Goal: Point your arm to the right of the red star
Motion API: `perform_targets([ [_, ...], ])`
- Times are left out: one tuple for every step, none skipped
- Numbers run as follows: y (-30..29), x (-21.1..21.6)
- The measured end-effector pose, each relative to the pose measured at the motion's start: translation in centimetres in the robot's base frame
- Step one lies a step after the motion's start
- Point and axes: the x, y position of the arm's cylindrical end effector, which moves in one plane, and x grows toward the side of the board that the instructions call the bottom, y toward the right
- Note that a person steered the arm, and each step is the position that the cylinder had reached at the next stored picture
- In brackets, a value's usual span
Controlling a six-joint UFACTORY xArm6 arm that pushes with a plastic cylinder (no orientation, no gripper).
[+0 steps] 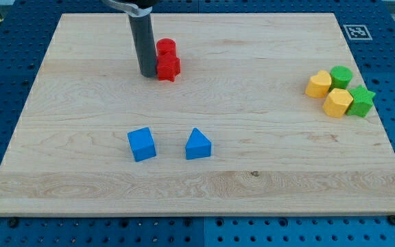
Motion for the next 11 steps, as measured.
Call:
perform_targets([
  [0.5,1.2],
  [0.5,3.0],
  [1.3,4.7],
  [3.1,7.2],
  [6.3,7.5],
  [11.1,7.4],
  [12.5,6.5],
  [12.9,6.3],
  [12.9,6.3],
  [13.2,4.9],
  [13.7,3.4],
])
